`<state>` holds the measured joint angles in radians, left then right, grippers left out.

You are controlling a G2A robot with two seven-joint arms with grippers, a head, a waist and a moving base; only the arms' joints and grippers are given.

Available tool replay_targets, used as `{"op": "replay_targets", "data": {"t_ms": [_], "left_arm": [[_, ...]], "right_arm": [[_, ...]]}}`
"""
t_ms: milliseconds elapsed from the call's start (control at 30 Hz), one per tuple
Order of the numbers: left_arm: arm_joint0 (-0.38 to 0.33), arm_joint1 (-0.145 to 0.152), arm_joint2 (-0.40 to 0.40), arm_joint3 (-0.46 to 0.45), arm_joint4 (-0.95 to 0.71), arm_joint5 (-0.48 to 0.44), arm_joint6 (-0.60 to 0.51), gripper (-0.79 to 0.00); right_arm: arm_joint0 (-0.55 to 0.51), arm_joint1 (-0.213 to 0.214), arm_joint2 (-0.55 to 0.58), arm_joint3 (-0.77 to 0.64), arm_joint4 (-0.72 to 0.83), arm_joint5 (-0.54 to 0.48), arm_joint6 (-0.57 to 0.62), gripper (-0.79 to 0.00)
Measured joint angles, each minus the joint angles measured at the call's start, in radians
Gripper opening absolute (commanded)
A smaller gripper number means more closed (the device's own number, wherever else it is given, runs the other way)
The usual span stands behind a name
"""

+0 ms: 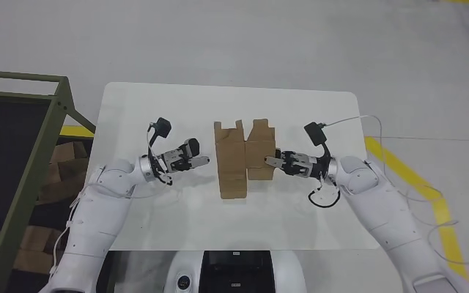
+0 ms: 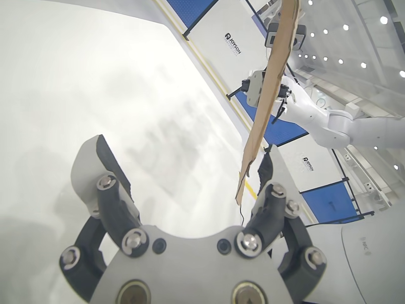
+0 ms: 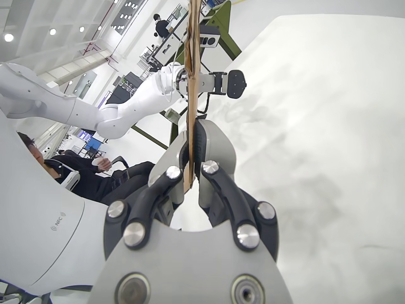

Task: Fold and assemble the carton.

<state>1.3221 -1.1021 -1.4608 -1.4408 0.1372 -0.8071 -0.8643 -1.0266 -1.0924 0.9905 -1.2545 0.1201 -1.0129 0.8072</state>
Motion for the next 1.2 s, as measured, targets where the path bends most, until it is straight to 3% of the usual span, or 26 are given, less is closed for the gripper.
{"op": "replay_targets", "data": {"t_ms": [333,667,733,833,867,1000,1067,1133,1200], "left_arm": [[0.004,0.000,0.003,-0.007,-0.002,0.005,0.015,0.000],[0.024,0.009,0.046,-0.047,-0.048,-0.028,0.011,-0.003],[0.019,0.010,0.058,-0.045,-0.072,-0.029,0.009,-0.129],[0.008,0.011,0.076,-0.038,-0.105,-0.027,0.013,-0.228],[0.004,0.011,0.082,-0.035,-0.111,-0.026,0.013,-0.376],[-0.009,0.012,0.104,-0.029,-0.118,-0.029,0.014,-0.566],[-0.014,0.013,0.115,-0.028,-0.122,-0.034,0.013,-0.603],[-0.018,0.014,0.124,-0.023,-0.136,-0.039,0.012,-0.720],[-0.021,0.015,0.129,-0.019,-0.147,-0.041,0.011,-0.785]], "right_arm": [[-0.004,0.001,0.000,-0.006,-0.005,0.008,-0.006,-0.785],[-0.019,0.003,0.006,-0.085,-0.167,0.088,-0.076,-0.785],[-0.017,0.003,0.003,-0.095,-0.182,0.084,-0.072,-0.785],[-0.009,0.004,-0.005,-0.101,-0.183,0.087,-0.063,-0.785],[-0.006,0.003,-0.009,-0.102,-0.178,0.087,-0.057,-0.785],[0.011,0.004,-0.023,-0.098,-0.150,0.091,-0.032,-0.785],[0.020,0.004,-0.028,-0.095,-0.134,0.094,-0.021,-0.785],[0.028,0.004,-0.032,-0.092,-0.120,0.100,-0.011,-0.785],[0.034,0.004,-0.036,-0.089,-0.109,0.107,-0.003,-0.785]]}}
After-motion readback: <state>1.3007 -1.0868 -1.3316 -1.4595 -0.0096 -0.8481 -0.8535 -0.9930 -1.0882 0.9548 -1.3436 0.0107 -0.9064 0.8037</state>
